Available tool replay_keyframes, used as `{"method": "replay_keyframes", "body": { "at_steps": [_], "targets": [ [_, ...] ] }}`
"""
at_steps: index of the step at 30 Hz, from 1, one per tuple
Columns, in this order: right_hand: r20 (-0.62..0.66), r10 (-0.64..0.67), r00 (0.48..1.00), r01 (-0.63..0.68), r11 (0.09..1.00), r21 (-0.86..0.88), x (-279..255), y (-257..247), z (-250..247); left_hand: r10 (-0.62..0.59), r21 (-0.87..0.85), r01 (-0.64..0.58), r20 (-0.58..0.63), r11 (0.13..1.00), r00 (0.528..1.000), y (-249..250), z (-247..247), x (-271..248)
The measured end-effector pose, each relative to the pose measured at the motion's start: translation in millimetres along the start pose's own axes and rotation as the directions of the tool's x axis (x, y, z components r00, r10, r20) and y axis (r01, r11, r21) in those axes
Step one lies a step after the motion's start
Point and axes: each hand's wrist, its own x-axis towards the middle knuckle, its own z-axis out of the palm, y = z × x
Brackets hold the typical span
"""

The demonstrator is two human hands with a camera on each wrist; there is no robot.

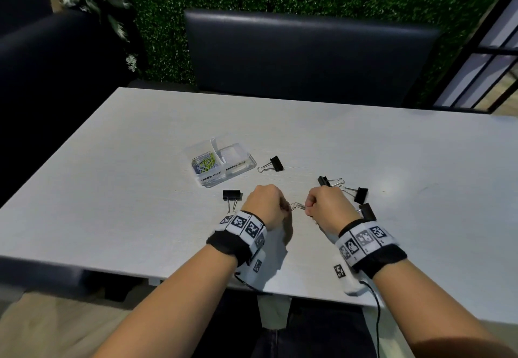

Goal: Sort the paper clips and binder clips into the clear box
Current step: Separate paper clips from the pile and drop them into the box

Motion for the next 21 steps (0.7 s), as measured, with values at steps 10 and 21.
{"method": "replay_keyframes", "body": {
  "at_steps": [10,21],
  "targets": [
    [-0.100,-0.008,0.995,0.050,0.902,0.428,21,-49,-23,-0.125,-0.535,0.051,-0.104,0.843,0.987,-44,-67,7],
    [0.037,-0.165,0.986,0.134,0.897,0.422,90,-191,9,-0.353,-0.338,0.230,-0.368,0.913,0.860,-113,-144,32]
  ]
}}
